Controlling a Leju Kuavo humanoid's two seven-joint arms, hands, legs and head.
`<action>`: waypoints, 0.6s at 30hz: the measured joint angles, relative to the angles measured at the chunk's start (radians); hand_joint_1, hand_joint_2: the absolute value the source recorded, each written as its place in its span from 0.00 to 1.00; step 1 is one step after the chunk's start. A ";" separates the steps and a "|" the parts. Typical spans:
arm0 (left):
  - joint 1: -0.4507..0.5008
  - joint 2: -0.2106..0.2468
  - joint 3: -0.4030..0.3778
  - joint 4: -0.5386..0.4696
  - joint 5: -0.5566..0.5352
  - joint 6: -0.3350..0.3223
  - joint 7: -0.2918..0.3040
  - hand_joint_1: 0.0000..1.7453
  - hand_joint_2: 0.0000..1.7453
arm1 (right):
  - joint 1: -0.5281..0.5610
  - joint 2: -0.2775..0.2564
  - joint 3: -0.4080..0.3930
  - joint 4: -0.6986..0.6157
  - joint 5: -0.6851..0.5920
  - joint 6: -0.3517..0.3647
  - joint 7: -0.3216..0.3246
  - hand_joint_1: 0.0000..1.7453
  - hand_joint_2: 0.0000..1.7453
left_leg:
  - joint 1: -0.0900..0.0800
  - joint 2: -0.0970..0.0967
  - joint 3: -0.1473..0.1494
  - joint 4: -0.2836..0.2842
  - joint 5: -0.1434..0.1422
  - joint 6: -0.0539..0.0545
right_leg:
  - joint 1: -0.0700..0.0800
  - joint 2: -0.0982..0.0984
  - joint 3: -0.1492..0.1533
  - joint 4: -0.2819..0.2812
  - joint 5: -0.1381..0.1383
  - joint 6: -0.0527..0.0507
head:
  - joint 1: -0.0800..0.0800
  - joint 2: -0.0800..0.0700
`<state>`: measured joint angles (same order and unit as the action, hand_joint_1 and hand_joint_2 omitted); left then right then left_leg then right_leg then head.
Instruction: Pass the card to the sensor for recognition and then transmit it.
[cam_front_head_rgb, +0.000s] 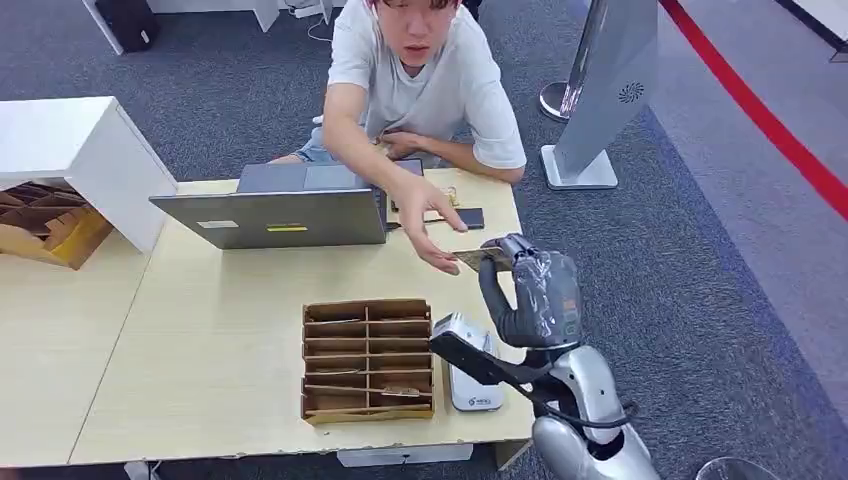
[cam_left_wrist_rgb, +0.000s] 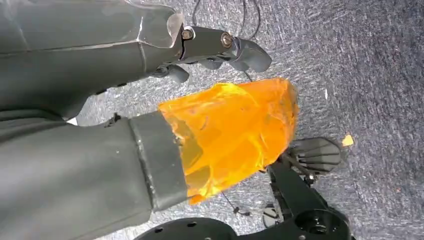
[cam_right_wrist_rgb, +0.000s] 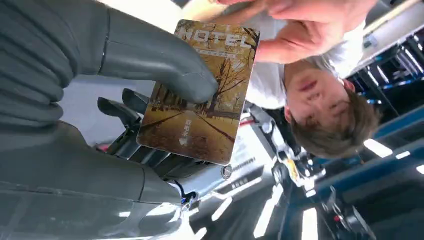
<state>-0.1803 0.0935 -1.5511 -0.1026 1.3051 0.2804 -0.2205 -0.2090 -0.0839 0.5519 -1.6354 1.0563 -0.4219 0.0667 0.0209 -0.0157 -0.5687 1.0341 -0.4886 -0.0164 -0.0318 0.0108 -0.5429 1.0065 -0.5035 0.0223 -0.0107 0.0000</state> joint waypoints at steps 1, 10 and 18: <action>-0.002 0.000 0.000 0.000 -0.004 0.000 0.003 0.00 0.00 | -0.012 0.001 0.006 0.004 0.022 -0.001 0.006 1.00 1.00 | 0.000 0.000 0.000 0.000 0.000 0.000 | 0.000 0.000 0.000 0.000 0.000 0.000 | 0.000 0.000; -0.018 -0.001 0.000 0.000 -0.037 0.000 0.018 0.00 0.00 | -0.081 0.016 0.070 0.059 0.103 0.002 0.017 0.22 1.00 | 0.000 0.000 0.000 0.000 0.001 0.000 | 0.000 0.000 0.000 0.000 0.000 0.000 | 0.000 0.000; -0.022 -0.001 0.000 0.000 -0.046 0.001 0.026 0.00 0.00 | -0.101 0.029 0.101 0.082 0.106 0.002 0.023 0.00 1.00 | 0.000 0.000 0.000 0.000 0.001 0.000 | 0.000 0.000 0.000 0.000 0.000 0.000 | 0.000 0.000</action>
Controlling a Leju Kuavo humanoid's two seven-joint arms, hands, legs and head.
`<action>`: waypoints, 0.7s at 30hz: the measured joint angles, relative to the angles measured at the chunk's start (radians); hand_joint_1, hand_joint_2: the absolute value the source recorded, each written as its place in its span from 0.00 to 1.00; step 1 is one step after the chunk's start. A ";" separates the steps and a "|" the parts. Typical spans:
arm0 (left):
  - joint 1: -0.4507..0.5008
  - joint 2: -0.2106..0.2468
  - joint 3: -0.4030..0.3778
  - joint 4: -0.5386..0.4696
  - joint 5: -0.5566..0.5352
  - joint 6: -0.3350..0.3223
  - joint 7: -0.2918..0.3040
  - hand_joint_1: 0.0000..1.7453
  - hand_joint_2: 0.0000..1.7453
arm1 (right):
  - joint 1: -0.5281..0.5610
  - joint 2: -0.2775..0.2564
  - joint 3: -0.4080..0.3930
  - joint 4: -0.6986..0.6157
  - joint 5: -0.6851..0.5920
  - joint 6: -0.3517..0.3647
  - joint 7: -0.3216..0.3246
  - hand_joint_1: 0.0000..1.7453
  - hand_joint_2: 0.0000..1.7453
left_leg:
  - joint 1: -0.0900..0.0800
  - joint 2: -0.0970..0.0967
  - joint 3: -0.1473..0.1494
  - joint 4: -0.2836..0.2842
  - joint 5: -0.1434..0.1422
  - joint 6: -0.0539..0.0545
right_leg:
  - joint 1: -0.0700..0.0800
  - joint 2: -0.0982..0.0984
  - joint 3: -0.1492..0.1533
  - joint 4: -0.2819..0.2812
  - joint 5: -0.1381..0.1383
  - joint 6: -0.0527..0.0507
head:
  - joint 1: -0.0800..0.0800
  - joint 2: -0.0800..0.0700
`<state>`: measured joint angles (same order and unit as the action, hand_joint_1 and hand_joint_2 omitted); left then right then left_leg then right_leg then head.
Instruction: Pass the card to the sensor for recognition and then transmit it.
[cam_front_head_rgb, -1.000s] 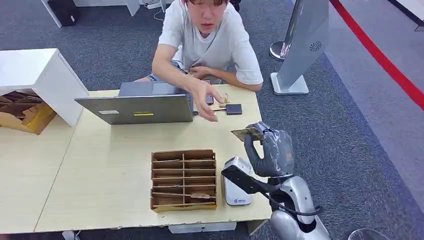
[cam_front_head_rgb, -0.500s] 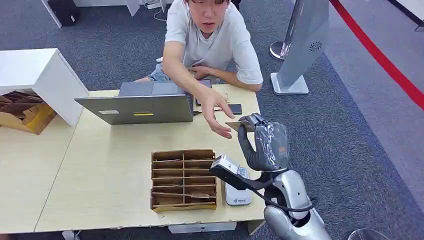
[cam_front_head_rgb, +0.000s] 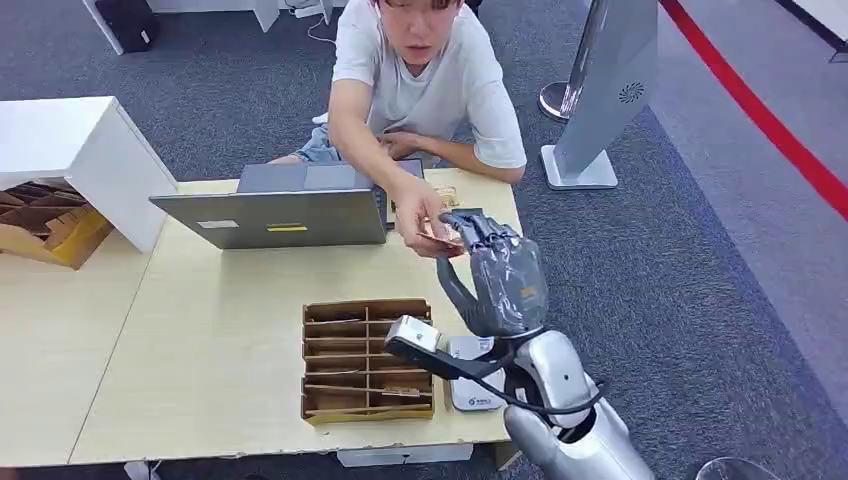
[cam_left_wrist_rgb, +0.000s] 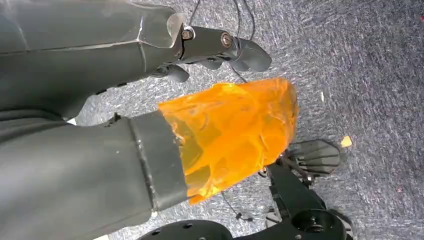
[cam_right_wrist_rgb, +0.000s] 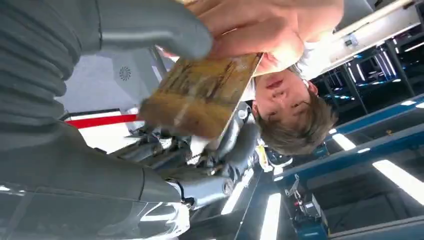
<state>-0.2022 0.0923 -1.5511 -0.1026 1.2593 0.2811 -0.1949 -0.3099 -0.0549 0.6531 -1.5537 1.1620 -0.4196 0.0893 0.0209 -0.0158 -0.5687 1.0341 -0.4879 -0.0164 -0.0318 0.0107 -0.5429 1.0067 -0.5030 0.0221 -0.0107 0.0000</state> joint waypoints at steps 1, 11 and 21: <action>0.000 0.000 0.000 0.000 0.000 0.000 0.000 0.00 0.00 | -0.001 0.001 0.002 0.001 0.000 0.000 0.001 0.00 1.00 | 0.000 0.000 0.000 0.000 0.000 0.000 | 0.000 0.000 0.000 0.000 0.000 0.000 | 0.000 0.000; -0.003 0.000 0.000 0.000 -0.006 0.000 0.003 0.00 0.00 | -0.004 0.003 0.022 0.006 -0.126 0.024 -0.018 0.00 1.00 | 0.000 0.000 0.000 0.000 0.000 0.000 | 0.000 0.000 0.000 0.000 0.000 0.000 | 0.000 0.000; -0.004 0.000 0.000 0.000 0.004 0.000 0.003 0.00 0.00 | 0.006 0.003 0.027 -0.007 -0.210 0.037 -0.059 0.00 1.00 | 0.000 0.000 0.000 0.000 0.000 0.000 | 0.000 0.000 0.000 0.000 0.000 0.000 | 0.000 0.000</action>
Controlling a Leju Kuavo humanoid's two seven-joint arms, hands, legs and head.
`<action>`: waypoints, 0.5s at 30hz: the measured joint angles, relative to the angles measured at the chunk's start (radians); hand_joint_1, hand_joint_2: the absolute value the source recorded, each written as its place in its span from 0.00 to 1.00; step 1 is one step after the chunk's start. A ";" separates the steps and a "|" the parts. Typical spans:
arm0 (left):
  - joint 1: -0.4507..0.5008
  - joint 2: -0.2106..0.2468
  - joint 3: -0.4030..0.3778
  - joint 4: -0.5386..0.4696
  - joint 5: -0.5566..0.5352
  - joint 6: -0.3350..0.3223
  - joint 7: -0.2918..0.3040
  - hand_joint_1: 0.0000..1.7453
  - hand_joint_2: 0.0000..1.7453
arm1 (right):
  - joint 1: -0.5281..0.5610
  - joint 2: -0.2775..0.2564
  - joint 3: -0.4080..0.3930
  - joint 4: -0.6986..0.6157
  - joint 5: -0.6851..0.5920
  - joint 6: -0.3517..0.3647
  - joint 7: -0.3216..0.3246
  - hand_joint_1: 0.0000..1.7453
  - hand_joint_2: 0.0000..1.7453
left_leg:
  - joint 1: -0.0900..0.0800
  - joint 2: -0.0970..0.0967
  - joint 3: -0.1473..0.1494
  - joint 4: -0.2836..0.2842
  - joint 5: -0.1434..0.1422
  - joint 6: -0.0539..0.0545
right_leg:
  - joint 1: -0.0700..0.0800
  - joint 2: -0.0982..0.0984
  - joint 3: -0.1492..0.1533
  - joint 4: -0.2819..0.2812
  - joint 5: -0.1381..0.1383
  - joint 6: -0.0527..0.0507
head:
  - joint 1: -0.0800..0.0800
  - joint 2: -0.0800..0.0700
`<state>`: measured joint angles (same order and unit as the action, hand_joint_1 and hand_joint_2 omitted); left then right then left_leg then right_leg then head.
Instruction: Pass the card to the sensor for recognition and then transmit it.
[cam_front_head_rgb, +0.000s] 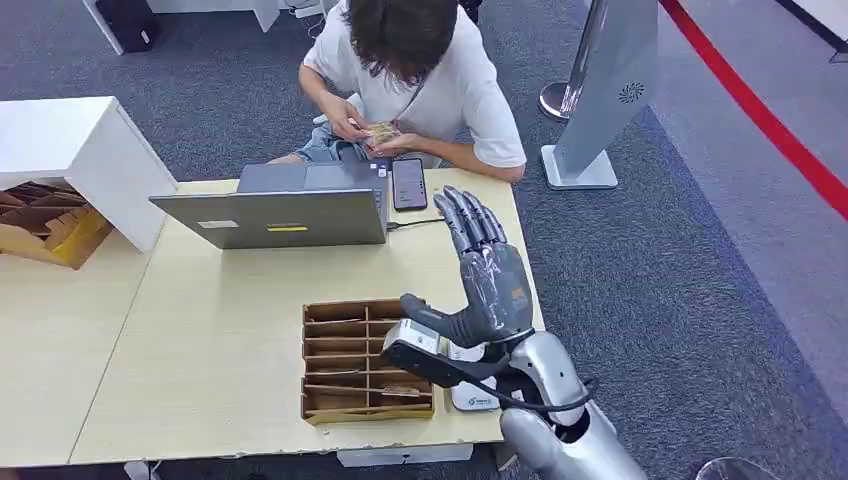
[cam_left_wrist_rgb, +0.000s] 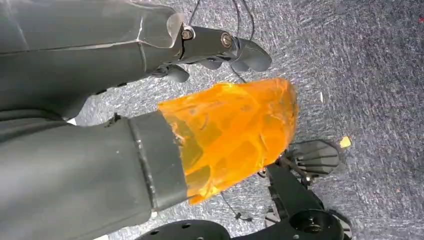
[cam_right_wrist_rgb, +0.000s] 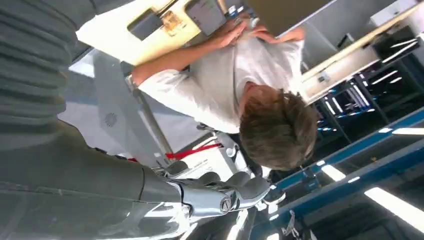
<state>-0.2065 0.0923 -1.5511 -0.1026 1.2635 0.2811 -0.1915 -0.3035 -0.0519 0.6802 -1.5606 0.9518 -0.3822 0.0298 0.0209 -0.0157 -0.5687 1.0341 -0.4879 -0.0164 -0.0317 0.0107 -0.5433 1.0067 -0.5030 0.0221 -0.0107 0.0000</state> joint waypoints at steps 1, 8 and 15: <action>0.000 0.000 0.000 0.000 0.005 0.000 -0.001 0.00 0.00 | 0.008 0.000 0.000 -0.007 -0.010 -0.002 -0.008 0.00 1.00 | 0.000 0.000 0.000 0.000 0.000 0.000 | 0.000 0.000 0.000 0.000 0.000 0.000 | 0.000 0.000; 0.010 0.000 0.000 0.000 0.034 -0.002 -0.007 0.00 0.00 | 0.083 -0.002 0.006 -0.057 -0.064 -0.015 -0.053 0.00 1.00 | 0.000 0.000 -0.001 0.000 0.000 0.000 | 0.000 0.000 -0.001 0.000 0.000 0.000 | 0.000 0.000; 0.012 0.000 0.000 0.000 0.044 -0.006 -0.006 0.00 0.00 | 0.106 -0.011 0.039 -0.058 -0.017 0.001 -0.048 0.00 1.00 | 0.000 0.000 -0.001 0.000 0.000 0.000 | 0.000 0.000 -0.001 0.000 0.000 0.000 | 0.000 0.000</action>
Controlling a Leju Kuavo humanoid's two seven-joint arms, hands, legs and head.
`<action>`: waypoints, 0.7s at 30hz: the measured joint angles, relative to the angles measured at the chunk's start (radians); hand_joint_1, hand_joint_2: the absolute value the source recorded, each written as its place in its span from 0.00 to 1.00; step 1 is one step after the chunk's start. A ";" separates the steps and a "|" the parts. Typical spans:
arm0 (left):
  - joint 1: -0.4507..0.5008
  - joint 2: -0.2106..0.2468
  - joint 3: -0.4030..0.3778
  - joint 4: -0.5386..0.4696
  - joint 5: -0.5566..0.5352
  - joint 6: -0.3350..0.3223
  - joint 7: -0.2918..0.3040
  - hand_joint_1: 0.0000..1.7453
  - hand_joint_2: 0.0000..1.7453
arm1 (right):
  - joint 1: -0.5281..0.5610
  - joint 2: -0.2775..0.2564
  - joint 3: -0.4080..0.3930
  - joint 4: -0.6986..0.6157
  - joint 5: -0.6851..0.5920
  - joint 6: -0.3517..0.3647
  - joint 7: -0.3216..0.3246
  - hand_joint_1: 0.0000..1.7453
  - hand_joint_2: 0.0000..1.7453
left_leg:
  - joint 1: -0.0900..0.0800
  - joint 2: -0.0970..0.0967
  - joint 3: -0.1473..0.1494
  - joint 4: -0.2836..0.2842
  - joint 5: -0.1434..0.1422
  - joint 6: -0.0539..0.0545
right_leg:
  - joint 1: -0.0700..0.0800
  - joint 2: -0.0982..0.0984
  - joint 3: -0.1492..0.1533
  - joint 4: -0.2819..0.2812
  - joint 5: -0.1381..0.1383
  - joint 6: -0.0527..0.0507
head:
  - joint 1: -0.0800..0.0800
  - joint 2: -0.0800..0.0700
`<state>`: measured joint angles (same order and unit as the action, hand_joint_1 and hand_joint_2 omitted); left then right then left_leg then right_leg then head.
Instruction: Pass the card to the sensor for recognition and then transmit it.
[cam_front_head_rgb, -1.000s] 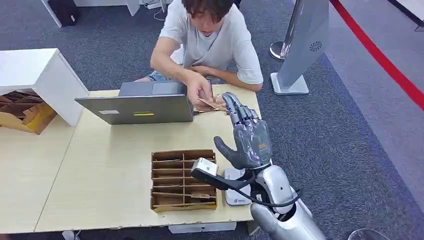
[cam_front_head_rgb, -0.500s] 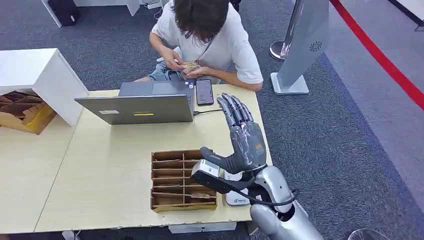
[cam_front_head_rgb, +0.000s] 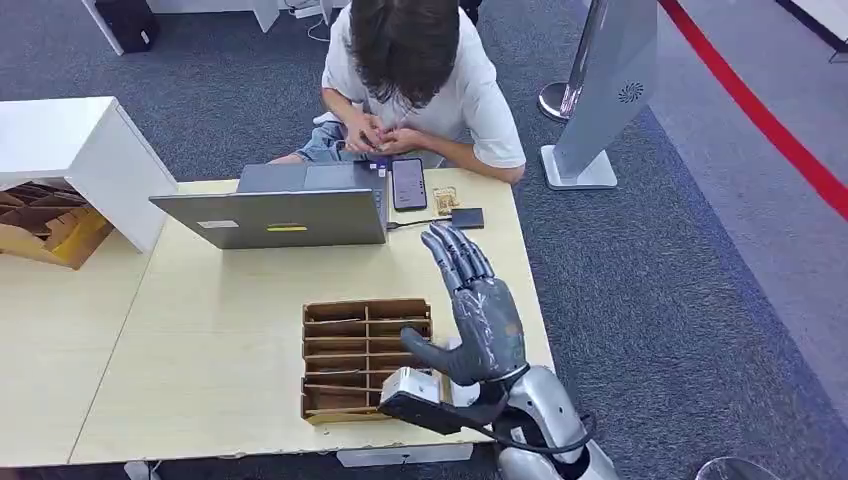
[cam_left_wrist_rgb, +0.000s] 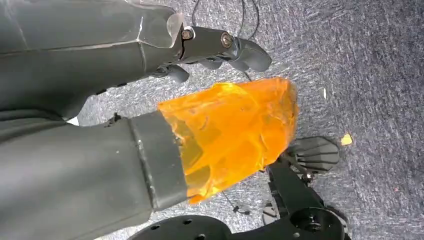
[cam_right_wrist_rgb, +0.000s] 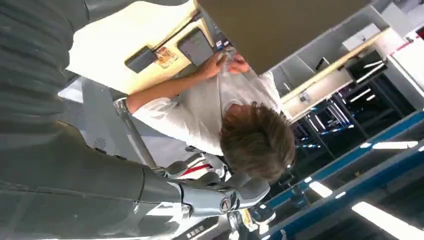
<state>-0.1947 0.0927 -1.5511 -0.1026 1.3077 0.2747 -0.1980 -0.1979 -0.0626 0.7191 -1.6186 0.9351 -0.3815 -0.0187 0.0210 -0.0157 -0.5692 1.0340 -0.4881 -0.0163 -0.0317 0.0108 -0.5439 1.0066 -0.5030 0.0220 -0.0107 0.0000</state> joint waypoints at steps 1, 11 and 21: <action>0.000 0.000 0.000 0.000 0.000 -0.001 0.002 0.00 0.00 | 0.000 -0.002 0.006 0.005 0.011 0.002 0.005 0.00 1.00 | 0.000 0.000 0.000 0.000 0.000 0.000 | 0.000 0.000 0.000 0.000 0.000 0.000 | 0.000 0.000; -0.001 0.000 0.000 0.000 -0.007 -0.006 0.009 0.00 0.00 | -0.013 -0.018 0.058 0.065 0.071 0.058 0.055 0.00 1.00 | 0.000 0.000 0.000 0.000 0.000 0.000 | 0.000 0.000 0.000 0.000 0.000 0.000 | 0.000 0.000; -0.001 0.000 0.000 0.000 -0.013 -0.006 0.010 0.00 0.00 | -0.027 -0.031 0.080 0.098 0.086 0.070 0.068 0.00 1.00 | 0.000 0.000 0.000 0.000 0.000 0.000 | 0.000 0.000 0.000 0.000 0.000 0.000 | 0.000 0.000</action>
<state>-0.1958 0.0927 -1.5511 -0.1026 1.2951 0.2689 -0.1881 -0.2253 -0.0935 0.7988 -1.5206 1.0212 -0.3117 0.0496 0.0209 -0.0157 -0.5694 1.0340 -0.4881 -0.0163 -0.0318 0.0108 -0.5439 1.0066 -0.5030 0.0220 -0.0107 0.0000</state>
